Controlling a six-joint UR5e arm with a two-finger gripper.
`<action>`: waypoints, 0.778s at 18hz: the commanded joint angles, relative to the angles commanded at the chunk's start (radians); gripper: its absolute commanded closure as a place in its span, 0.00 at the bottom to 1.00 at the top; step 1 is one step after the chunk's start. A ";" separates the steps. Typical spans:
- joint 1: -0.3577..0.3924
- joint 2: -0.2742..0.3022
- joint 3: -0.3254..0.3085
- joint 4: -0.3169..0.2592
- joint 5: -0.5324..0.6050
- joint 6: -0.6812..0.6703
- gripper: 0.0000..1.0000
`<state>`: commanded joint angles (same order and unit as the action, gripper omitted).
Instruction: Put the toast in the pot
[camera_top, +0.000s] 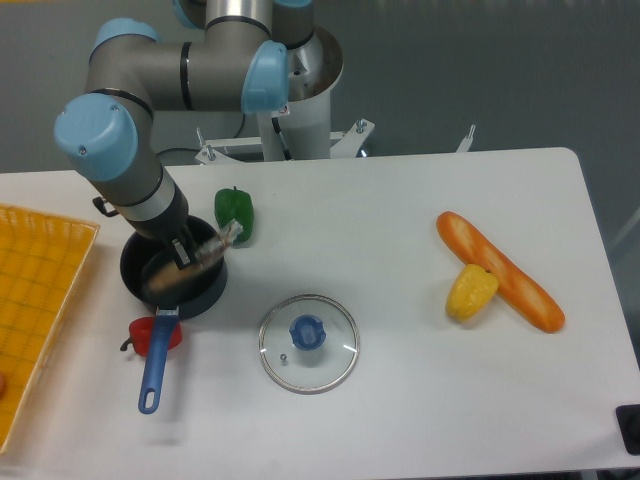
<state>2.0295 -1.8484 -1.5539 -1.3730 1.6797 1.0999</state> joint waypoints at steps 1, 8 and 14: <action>0.000 0.000 0.000 0.008 0.000 0.000 0.00; 0.017 0.017 0.006 0.006 -0.006 0.003 0.00; 0.124 0.052 0.014 0.003 -0.018 0.142 0.00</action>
<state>2.1534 -1.7964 -1.5401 -1.3698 1.6613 1.2422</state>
